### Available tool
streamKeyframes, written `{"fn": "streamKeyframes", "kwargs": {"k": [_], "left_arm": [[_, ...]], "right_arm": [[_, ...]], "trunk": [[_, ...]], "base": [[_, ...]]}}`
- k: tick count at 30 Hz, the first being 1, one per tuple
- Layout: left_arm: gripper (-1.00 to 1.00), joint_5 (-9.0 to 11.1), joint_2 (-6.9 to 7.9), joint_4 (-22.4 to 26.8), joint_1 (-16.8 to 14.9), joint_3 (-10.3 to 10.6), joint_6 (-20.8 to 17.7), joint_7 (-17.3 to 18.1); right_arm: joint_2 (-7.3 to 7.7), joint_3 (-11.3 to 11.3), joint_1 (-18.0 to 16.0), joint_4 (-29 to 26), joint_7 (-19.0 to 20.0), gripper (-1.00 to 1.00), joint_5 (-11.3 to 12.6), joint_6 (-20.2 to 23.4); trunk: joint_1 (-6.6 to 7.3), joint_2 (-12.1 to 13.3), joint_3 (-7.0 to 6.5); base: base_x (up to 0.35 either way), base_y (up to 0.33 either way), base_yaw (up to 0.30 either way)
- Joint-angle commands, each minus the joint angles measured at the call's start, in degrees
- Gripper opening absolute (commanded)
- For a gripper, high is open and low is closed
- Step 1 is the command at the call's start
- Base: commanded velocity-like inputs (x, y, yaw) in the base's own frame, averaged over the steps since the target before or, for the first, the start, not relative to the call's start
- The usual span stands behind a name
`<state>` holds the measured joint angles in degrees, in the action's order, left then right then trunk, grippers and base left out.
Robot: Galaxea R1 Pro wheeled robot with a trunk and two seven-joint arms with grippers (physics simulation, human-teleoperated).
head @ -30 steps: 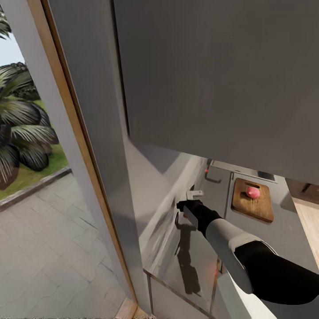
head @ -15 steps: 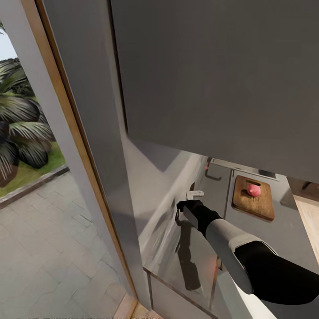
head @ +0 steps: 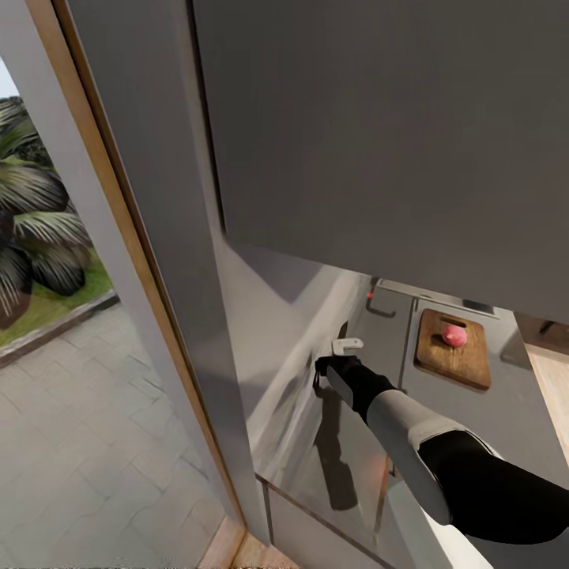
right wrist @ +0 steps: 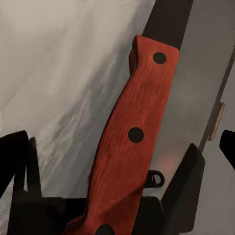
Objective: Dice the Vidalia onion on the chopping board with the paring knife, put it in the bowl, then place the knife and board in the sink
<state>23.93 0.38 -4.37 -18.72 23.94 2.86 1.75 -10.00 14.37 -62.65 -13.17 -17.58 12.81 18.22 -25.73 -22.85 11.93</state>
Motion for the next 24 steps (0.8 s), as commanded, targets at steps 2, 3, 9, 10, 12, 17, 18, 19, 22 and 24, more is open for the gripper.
{"fn": "streamKeyframes", "kwargs": {"k": [2, 3, 9, 10, 12, 17, 18, 19, 22, 24], "left_arm": [[1.00, 0.51, -0.03, -0.20, -0.09, 0.47, 0.30, 0.18], [1.00, 0.51, -0.03, -0.20, -0.09, 0.49, 0.30, 0.18], [1.00, 0.51, -0.03, -0.20, -0.09, 0.48, 0.30, 0.18], [1.00, 0.51, -0.03, -0.20, -0.09, 0.47, 0.30, 0.18], [1.00, 0.51, -0.03, -0.20, -0.09, 0.48, 0.30, 0.18], [1.00, 0.51, -0.03, -0.20, -0.09, 0.46, 0.30, 0.18], [1.00, 0.51, -0.03, -0.20, -0.09, 0.46, 0.30, 0.18], [1.00, 0.51, -0.03, -0.20, -0.09, 0.43, 0.30, 0.18], [1.00, 0.51, -0.03, -0.20, -0.09, 0.42, 0.30, 0.18], [1.00, 0.51, -0.01, -0.20, -0.09, 0.41, 0.30, 0.18]], "right_arm": [[0.00, 0.40, -0.02, 0.87, 0.10, 1.00, 0.51, 0.38], [0.00, 0.40, -0.02, 0.87, 0.88, 1.00, 0.42, 0.38], [0.00, 0.40, -0.02, 0.87, 1.27, 1.00, 0.30, 0.33], [0.00, 0.40, -0.02, 0.87, 1.30, -1.00, 0.30, 0.31], [0.00, 0.40, -0.02, 0.87, 1.31, -1.00, 0.33, -0.13], [0.00, 0.40, -0.02, 0.87, 1.32, -1.00, 0.37, -1.65], [0.00, 0.40, -0.02, 0.87, 1.32, -1.00, 0.37, -1.70], [0.00, 0.40, -0.02, 0.87, 1.32, -1.00, 0.38, -1.74], [0.00, 0.40, 0.00, 0.87, 1.32, -1.00, 0.38, -1.78], [0.00, 0.40, -0.01, 0.87, 1.32, -1.00, 0.38, -1.78]], "trunk": [[-0.05, -0.07, 0.30], [-0.05, -0.07, 0.37], [-0.05, -0.07, 0.59], [-0.05, -0.07, 0.60], [-0.05, -0.07, 0.60], [-0.05, -0.07, 0.61], [-0.05, -0.07, 0.61], [-0.05, -0.07, 0.61], [-0.05, -0.07, 0.61], [-0.05, -0.07, 0.61]], "base": [[0.000, 0.000, 0.000], [0.000, 0.000, 0.000], [0.000, 0.000, 0.000], [0.000, 0.000, 0.000], [0.000, 0.000, 0.000], [0.000, 0.000, 0.000], [0.000, 0.000, 0.000], [0.000, 0.000, 0.000], [0.000, 0.000, 0.000], [0.000, 0.000, 0.000]]}}
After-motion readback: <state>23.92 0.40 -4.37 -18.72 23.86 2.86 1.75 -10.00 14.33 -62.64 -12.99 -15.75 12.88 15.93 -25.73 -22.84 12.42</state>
